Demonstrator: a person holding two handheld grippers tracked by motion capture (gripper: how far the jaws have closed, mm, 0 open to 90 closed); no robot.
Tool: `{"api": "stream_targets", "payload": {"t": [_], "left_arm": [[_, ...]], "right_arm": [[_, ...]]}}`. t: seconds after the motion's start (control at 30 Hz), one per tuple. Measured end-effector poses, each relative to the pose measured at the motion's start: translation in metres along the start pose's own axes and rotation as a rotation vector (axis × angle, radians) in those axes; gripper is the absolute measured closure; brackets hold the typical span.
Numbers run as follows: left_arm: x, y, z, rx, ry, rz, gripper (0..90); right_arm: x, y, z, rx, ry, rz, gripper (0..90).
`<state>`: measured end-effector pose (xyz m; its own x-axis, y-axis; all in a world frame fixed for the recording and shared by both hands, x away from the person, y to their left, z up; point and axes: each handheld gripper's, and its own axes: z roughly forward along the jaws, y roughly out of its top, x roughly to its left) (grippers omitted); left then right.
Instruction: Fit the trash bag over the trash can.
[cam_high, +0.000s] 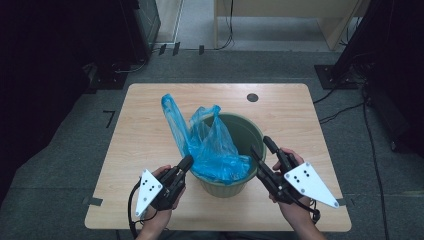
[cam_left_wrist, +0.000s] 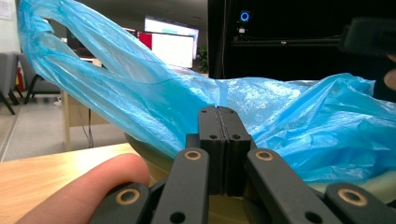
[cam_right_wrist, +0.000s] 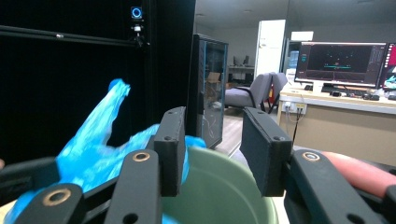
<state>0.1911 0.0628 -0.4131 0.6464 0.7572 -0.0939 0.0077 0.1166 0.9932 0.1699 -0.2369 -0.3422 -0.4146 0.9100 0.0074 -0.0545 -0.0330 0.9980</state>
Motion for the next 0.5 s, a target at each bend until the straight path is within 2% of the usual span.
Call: {"api": "stream_targets", "payload": {"t": [0.2, 0.5], "left_arm": [[0.004, -0.001, -0.002, 0.001, 0.007, -0.005, 87.0], [0.006, -0.001, -0.003, 0.004, 0.001, -0.006, 85.5]], "right_arm": [[0.001, 0.016, 0.027, 0.046, 0.021, 0.029, 58.7], [0.01, 0.032, 0.071, 0.172, 0.107, 0.036, 54.2]]}}
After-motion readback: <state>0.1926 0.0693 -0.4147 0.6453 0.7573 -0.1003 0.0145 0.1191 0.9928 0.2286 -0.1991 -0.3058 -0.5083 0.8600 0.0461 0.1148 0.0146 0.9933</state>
